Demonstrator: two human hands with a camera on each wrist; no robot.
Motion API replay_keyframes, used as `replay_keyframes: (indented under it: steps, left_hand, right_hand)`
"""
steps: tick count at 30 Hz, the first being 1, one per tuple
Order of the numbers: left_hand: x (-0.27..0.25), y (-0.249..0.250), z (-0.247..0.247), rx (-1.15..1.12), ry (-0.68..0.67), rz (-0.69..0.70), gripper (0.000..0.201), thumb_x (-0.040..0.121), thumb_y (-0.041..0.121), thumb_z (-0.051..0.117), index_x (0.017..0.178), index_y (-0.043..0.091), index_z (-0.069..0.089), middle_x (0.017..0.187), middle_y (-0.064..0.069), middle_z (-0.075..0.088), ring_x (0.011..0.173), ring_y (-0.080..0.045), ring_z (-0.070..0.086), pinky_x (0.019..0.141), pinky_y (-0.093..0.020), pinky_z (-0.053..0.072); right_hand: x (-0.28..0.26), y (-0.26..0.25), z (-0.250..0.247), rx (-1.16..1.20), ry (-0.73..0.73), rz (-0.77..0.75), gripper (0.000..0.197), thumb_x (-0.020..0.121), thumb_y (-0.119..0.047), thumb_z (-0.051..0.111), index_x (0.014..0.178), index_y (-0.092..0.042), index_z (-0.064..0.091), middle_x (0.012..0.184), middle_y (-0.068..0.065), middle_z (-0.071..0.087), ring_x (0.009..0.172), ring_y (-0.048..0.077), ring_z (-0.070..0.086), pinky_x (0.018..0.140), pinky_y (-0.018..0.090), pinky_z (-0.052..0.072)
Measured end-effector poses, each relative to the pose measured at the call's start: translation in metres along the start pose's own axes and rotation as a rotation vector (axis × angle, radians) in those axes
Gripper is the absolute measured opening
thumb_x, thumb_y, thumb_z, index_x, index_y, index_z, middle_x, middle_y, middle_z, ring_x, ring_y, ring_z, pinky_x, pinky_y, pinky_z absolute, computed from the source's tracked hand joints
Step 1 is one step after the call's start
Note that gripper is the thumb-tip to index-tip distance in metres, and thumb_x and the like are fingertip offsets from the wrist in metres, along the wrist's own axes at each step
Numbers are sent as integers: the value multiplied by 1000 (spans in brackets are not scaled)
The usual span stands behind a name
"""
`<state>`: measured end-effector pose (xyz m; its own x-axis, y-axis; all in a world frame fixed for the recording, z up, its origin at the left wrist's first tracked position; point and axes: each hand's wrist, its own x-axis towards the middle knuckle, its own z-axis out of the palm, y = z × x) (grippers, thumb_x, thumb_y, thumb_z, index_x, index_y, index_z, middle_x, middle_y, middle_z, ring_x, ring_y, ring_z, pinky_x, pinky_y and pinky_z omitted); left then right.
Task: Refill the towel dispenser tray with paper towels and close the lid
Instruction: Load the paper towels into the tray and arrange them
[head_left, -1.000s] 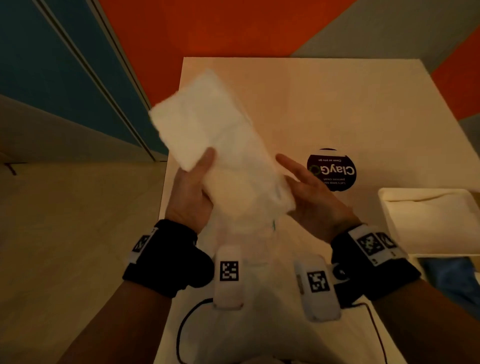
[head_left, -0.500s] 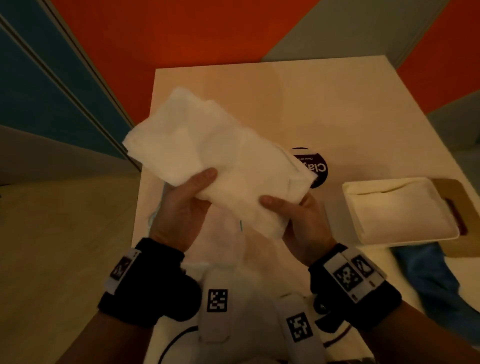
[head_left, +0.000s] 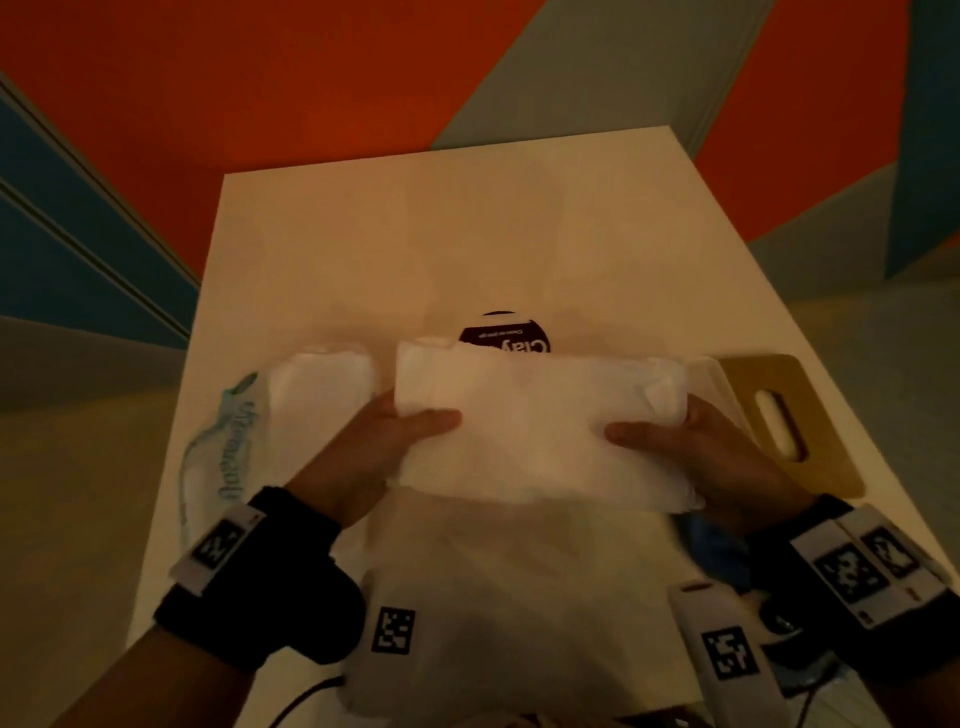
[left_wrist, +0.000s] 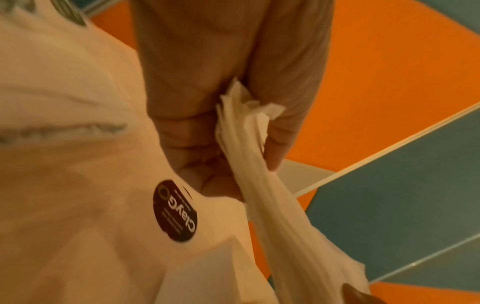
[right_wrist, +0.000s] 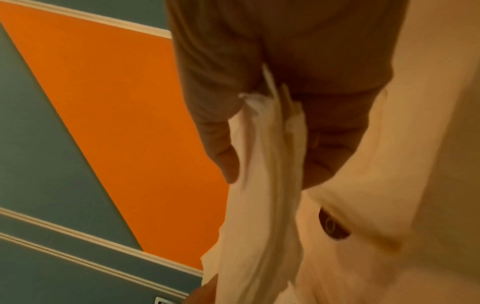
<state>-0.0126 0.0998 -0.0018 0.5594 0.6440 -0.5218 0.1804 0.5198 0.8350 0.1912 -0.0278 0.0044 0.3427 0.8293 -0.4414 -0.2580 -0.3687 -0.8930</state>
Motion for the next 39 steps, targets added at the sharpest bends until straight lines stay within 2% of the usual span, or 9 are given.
replay_keyframes:
  steps: [4, 9, 13, 16, 20, 25, 32, 36, 39]
  left_hand:
    - [17, -1, 47, 86, 17, 30, 28, 82, 5, 56, 107, 18, 58, 99, -3, 68, 85, -15, 66, 77, -33, 55]
    - [42, -5, 91, 340, 109, 81, 50, 77, 15, 66, 122, 14, 44, 119, -6, 57, 103, -23, 56, 90, -40, 48]
    - [44, -15, 116, 697, 178, 137, 60, 83, 14, 57, 133, 20, 25, 113, -1, 50, 94, -15, 46, 78, -27, 39]
    - [40, -25, 131, 897, 185, 160, 71, 85, 13, 52, 140, 25, 9, 125, -7, 54, 91, -20, 55, 80, -31, 44]
    - [43, -33, 142, 1171, 206, 178, 75, 88, 8, 44, 142, 21, -7, 142, -11, 37, 99, -31, 60, 82, -35, 46]
    - [50, -29, 142, 1306, 203, 122, 74, 86, 10, 48, 142, 17, 1, 134, -12, 44, 100, -31, 59, 78, -35, 46]
    - [64, -35, 148, 1692, 198, 113, 45, 87, 15, 47, 127, 11, 27, 119, -12, 49, 72, -22, 60, 56, -28, 37]
    - [68, -36, 145, 1737, 197, 140, 45, 86, 19, 49, 126, 13, 29, 118, -9, 51, 69, -20, 56, 45, -23, 29]
    - [58, -25, 141, 1733, 226, 147, 51, 86, 30, 51, 129, 16, 28, 125, -6, 48, 95, -24, 56, 66, -28, 41]
  right_hand:
    - [5, -6, -53, -167, 180, 28, 35, 76, -3, 66, 108, -16, 59, 105, 10, 64, 95, 27, 60, 83, 44, 51]
    - [21, -9, -102, -545, 161, -50, 52, 79, -12, 67, 127, -12, 48, 123, 16, 56, 110, 34, 53, 92, 52, 47]
    - [33, -9, -112, -1141, 208, -132, 70, 78, -22, 69, 135, -9, 31, 125, 23, 53, 110, 39, 50, 86, 37, 41]
    - [33, -9, -110, -1251, 117, -176, 70, 83, -19, 63, 139, -10, 22, 119, 22, 56, 104, 35, 55, 66, 22, 28]
    - [37, -12, -108, -1326, -36, -145, 66, 85, -19, 59, 137, -11, 20, 116, 22, 56, 102, 35, 55, 76, 32, 40]
    - [41, -14, -107, -1408, -135, -119, 58, 86, -20, 56, 134, -10, 24, 120, 16, 54, 105, 31, 54, 80, 33, 43]
    - [48, 3, -102, -1630, -57, -230, 42, 87, -13, 48, 127, -11, 33, 121, 11, 44, 84, 26, 55, 42, 24, 23]
    - [47, 14, -107, -1684, -9, -301, 53, 84, -24, 55, 131, -14, 32, 123, 10, 47, 96, 27, 55, 57, 28, 30]
    - [39, 12, -115, -1532, 0, -360, 73, 73, -30, 72, 135, -12, 37, 116, 20, 56, 92, 39, 58, 62, 34, 40]
